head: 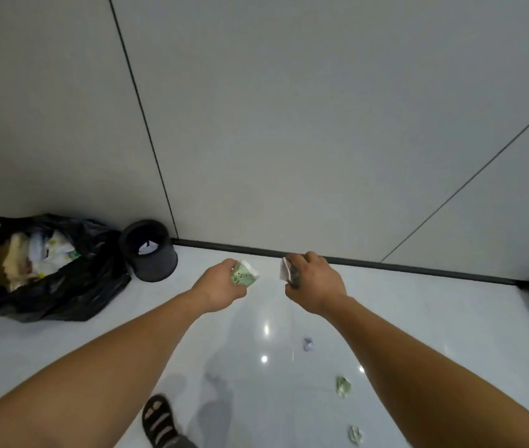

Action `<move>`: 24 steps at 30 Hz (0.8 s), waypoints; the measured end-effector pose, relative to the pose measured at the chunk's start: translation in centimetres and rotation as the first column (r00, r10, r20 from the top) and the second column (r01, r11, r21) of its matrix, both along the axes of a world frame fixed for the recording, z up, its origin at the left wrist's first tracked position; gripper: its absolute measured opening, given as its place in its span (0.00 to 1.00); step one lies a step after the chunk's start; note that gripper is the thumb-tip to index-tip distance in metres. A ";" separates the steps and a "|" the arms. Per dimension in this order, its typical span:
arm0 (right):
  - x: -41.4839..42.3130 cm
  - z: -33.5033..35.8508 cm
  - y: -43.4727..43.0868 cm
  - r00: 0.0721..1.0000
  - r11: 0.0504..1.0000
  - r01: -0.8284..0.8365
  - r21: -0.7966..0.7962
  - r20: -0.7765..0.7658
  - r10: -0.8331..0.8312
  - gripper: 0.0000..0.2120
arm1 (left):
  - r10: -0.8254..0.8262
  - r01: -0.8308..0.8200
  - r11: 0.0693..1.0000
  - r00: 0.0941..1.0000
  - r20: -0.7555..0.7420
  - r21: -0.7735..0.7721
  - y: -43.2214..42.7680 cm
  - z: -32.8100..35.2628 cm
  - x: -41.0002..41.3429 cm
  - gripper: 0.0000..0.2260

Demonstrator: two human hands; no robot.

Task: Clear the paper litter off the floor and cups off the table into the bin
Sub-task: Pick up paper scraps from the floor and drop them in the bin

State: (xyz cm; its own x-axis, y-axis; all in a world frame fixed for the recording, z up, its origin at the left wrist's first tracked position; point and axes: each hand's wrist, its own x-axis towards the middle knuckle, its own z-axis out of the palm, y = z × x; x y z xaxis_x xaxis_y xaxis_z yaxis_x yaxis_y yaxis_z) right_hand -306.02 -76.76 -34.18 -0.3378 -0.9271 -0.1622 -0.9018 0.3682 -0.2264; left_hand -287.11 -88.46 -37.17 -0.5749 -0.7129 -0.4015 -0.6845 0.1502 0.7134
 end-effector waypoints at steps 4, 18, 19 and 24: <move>6.5 0.2 -8.9 0.998 0.998 -0.061 0.000 -0.004 0.061 0.26 | 0.068 -0.068 0.997 0.997 0.022 -0.029 -6.9 0.0 7.7 0.21; 19.8 -0.9 -30.9 0.957 0.958 -0.287 0.007 0.034 0.287 0.28 | 0.220 -0.208 0.971 0.970 0.102 -0.119 -26.3 1.1 21.7 0.20; 19.9 -1.4 -32.4 0.954 0.955 -0.297 0.019 0.041 0.296 0.28 | 0.225 -0.214 0.972 0.968 0.108 -0.101 -27.4 0.7 21.7 0.19; 19.7 -5.4 -41.0 0.942 0.942 -0.326 0.075 0.105 0.318 0.29 | 0.279 -0.273 0.960 0.949 0.146 -0.057 -34.8 -1.2 21.6 0.20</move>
State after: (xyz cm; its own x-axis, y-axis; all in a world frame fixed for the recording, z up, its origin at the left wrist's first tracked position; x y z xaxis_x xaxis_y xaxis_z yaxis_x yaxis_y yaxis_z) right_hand -286.28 -117.75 -39.55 -0.0034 -0.9639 -0.2662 -0.9527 0.0840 -0.2919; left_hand -265.49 -123.29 -38.39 -0.2883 -0.8505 -0.4399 -0.8018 -0.0367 0.5965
